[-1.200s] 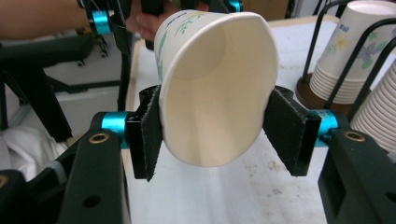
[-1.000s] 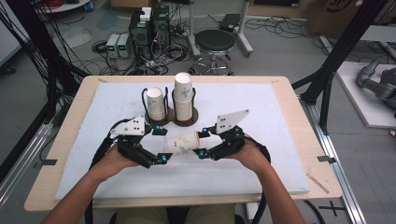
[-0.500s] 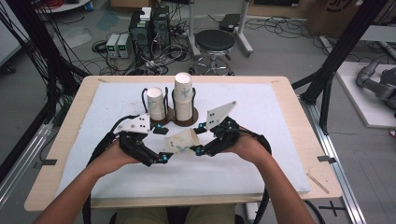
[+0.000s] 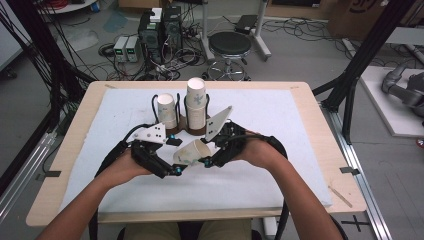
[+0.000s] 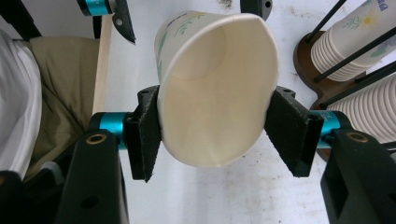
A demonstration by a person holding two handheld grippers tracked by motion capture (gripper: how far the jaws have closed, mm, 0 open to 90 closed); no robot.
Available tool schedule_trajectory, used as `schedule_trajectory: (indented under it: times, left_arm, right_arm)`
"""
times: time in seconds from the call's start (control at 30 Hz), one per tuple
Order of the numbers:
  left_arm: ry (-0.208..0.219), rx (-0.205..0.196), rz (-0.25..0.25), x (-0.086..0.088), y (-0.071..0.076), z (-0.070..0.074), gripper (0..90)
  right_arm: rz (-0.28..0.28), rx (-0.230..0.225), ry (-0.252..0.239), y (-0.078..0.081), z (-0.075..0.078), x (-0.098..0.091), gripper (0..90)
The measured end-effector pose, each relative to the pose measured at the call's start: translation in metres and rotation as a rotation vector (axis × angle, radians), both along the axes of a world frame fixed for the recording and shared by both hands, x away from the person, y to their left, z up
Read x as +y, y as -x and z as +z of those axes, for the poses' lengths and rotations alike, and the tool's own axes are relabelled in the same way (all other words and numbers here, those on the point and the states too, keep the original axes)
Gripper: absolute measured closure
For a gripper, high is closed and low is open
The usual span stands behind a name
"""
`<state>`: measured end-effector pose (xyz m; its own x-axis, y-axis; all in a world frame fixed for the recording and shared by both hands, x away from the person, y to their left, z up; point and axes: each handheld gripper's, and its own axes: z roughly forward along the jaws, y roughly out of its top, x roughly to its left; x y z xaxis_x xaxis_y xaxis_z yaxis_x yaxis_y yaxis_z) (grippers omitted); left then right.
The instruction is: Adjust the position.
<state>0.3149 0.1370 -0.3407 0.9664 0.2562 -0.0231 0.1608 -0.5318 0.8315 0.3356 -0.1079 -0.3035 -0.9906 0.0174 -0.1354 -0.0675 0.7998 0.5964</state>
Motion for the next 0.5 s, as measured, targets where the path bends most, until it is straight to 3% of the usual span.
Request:
schedule_trajectory:
  times: [0.5]
  left_arm:
    - [-0.061, 0.015, -0.028, -0.007, -0.001, -0.003, 21.6]
  right_arm:
    - [0.031, -0.023, 0.099, 0.003, 0.008, 0.017, 40.1]
